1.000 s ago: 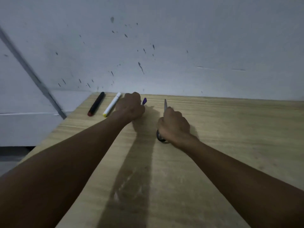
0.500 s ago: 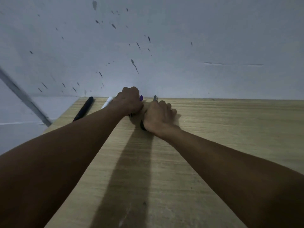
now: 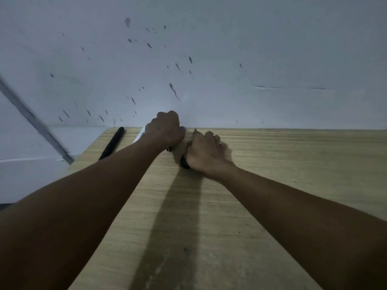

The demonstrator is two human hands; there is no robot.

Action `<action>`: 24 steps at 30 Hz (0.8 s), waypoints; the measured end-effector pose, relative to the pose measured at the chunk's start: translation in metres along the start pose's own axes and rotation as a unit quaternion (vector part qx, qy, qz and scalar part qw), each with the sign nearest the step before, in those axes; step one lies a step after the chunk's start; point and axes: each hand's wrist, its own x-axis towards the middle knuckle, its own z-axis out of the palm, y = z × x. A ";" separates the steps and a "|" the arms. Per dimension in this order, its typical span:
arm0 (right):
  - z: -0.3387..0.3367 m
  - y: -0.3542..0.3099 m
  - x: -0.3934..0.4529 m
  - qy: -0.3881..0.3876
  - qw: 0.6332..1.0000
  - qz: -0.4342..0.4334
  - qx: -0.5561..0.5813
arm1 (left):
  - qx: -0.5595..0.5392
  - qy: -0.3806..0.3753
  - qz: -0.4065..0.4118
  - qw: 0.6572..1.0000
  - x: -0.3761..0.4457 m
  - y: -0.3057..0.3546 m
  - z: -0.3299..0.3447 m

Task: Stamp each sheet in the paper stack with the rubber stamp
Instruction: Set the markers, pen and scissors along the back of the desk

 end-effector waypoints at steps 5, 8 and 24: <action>-0.019 0.014 -0.025 0.014 1.000 -0.014 -0.006 | -0.134 0.131 0.037 0.982 -0.035 0.015 -0.004; -0.033 0.030 -0.048 0.054 0.998 -0.023 -0.028 | -0.226 0.201 0.072 0.950 -0.065 0.027 -0.005; -0.147 0.178 -0.219 0.173 0.983 0.053 -0.044 | -0.367 0.133 0.181 0.903 -0.215 0.202 -0.007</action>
